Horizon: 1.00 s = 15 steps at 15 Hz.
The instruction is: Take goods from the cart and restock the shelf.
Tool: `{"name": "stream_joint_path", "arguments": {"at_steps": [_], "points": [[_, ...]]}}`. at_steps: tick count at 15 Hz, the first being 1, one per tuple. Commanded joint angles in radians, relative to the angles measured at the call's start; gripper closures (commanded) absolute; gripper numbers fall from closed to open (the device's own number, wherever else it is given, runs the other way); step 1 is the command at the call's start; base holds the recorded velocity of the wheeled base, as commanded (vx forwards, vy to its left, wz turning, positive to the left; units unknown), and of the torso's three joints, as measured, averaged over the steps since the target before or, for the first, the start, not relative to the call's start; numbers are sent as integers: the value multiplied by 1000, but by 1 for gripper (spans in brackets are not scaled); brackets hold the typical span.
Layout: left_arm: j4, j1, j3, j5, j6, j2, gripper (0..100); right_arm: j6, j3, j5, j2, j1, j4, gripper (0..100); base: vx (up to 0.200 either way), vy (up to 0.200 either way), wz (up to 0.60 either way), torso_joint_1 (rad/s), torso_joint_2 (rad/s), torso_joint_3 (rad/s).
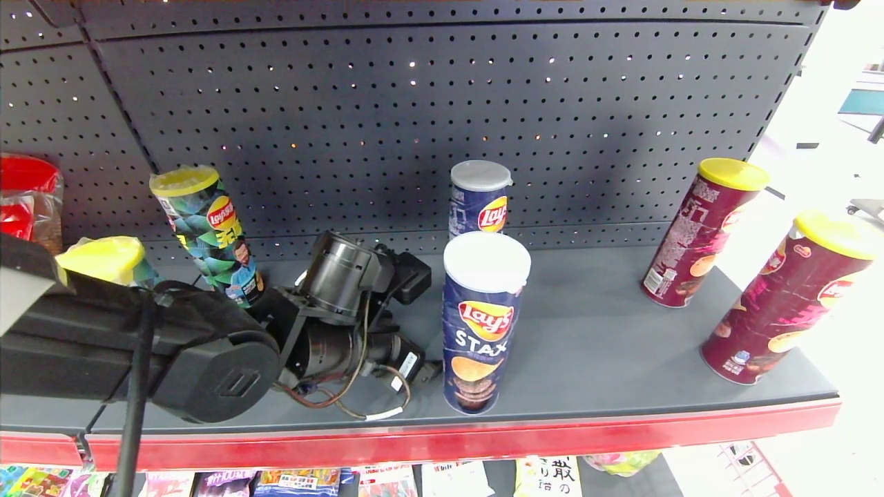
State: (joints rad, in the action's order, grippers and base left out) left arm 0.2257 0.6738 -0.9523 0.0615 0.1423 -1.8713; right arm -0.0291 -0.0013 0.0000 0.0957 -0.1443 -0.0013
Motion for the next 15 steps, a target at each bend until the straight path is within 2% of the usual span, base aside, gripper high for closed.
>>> {"name": "stream_joint_path", "arguments": {"at_steps": [1,8,15], "points": [[0,3,-9,1,0,-6,0,-2,0,0,2,0,0,0,0,0,0,0,0,0],[1,4,-13,1,0,-16,0,-2,1,0,2,0,0,0,0,0,0,0,0,0],[1,23,-32,1,-15,-29,0,-2,1,0,2,0,0,0,0,0,0,0,0,0]]}}
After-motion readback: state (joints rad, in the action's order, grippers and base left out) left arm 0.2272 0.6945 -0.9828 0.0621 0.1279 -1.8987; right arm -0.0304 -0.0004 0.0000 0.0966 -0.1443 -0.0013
